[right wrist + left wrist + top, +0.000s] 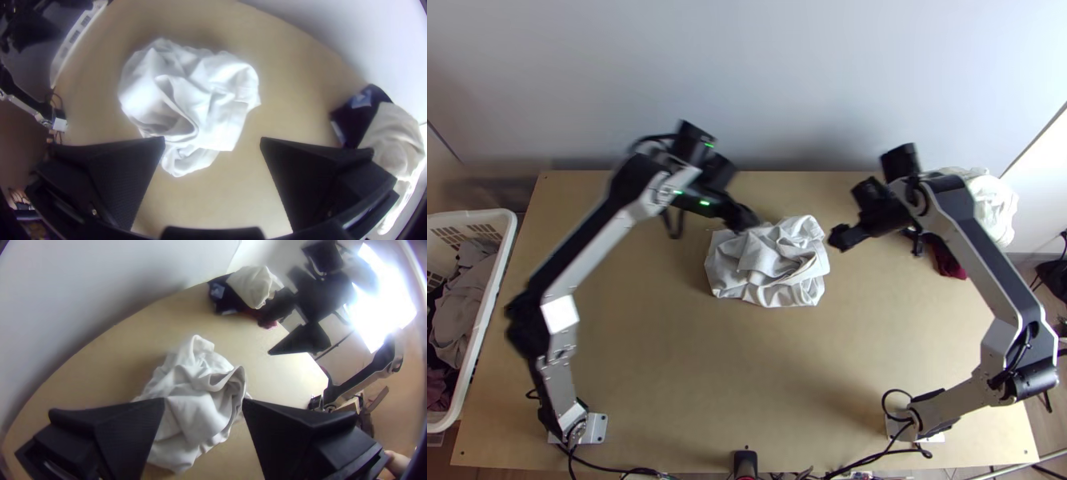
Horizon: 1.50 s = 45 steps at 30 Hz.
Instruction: Fold the t-shirt
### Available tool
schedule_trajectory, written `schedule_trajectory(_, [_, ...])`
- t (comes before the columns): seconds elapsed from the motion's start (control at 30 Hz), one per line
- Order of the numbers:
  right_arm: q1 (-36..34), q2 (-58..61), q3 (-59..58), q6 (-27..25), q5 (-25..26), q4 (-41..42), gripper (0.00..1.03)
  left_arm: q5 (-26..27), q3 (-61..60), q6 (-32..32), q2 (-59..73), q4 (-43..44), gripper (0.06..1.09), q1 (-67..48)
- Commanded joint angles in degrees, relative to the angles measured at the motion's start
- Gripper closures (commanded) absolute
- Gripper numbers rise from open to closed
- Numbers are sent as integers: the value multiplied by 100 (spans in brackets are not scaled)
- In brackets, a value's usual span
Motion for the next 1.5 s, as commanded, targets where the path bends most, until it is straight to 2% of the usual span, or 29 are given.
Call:
schedule_trajectory(0.0, [907,444,444,-201,8,5,3,-4,-1055,7,-1108,-114,21,855])
schedule_trajectory(0.27, [2102,919,795,-298,-1,5,3,-48,-1978,-10,-1881,-70,19,1356])
schedule_trajectory(0.57, [2981,1772,1410,-386,-194,5,3,-66,-2110,60,-2145,-184,18,1857])
schedule_trajectory(0.87, [3218,2106,1657,-254,-317,-74,3,-66,-2330,122,-2268,-219,18,2050])
schedule_trajectory(1.13, [3359,2220,1375,-228,-326,-109,3,-66,-2418,148,-2268,-210,18,2059])
schedule_trajectory(1.47, [2366,2246,1261,-316,-317,-109,3,-66,-2532,280,-2391,-219,18,2235])
